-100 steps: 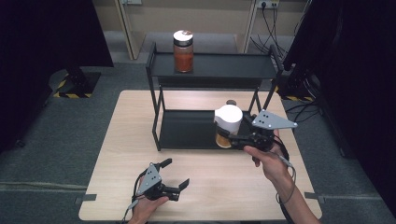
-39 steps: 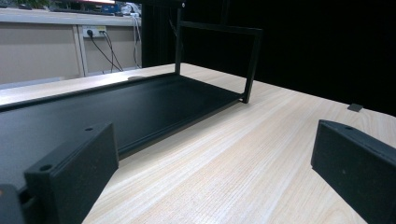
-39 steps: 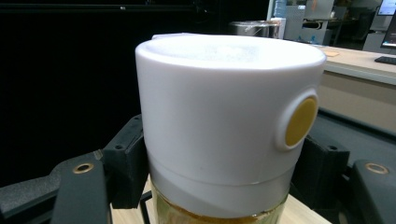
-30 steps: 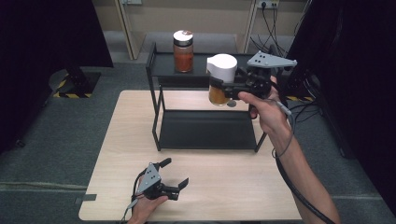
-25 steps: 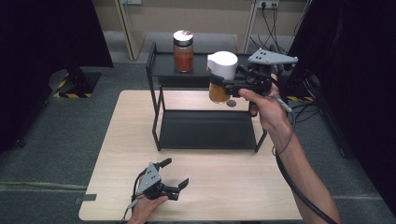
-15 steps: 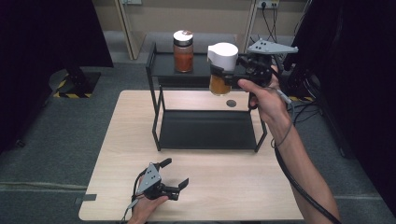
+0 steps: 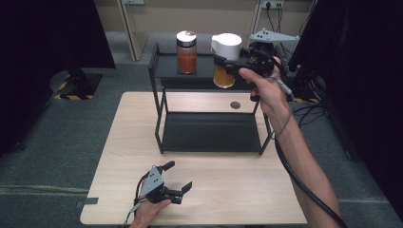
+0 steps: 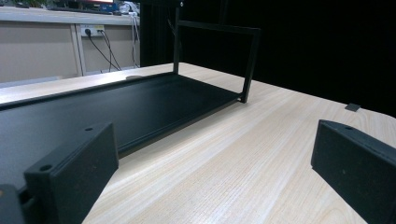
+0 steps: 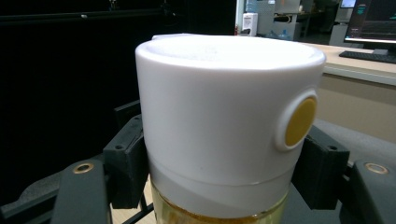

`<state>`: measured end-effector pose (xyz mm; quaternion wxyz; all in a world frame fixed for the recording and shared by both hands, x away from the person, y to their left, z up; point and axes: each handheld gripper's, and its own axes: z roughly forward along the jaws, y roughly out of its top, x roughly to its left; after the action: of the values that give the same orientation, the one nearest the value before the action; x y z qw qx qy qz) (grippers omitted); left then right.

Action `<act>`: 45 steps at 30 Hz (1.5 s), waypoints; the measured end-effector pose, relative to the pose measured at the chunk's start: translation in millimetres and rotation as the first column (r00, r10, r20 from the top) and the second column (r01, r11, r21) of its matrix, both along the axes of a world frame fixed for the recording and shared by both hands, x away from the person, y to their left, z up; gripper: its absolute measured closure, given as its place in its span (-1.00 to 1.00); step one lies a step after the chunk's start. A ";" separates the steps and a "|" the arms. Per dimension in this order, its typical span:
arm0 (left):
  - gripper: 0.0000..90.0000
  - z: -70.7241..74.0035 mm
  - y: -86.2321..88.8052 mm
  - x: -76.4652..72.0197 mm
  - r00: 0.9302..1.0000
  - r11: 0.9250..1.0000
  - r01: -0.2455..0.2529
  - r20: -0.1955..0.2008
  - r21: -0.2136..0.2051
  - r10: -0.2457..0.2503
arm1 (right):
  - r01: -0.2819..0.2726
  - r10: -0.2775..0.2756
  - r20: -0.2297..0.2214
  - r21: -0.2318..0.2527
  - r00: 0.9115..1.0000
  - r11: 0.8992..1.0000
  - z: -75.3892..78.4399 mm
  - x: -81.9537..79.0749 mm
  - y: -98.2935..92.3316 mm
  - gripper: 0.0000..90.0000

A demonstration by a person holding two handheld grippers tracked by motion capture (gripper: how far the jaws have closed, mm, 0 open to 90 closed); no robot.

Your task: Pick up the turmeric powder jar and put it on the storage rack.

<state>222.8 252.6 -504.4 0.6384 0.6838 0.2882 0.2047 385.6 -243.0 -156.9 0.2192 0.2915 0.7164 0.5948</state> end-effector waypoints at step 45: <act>-0.99 -0.2 -1.1 0.0 1.000 1.000 0.009 -0.001 0.001 -0.009 | 0.177 -0.177 0.006 -0.005 0.984 0.984 -8.9 38.6 28.0 -0.31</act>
<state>222.8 251.6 -504.6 0.6387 0.6856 0.2854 0.2017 424.2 -215.0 -165.9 0.2739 0.3519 0.6887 0.5717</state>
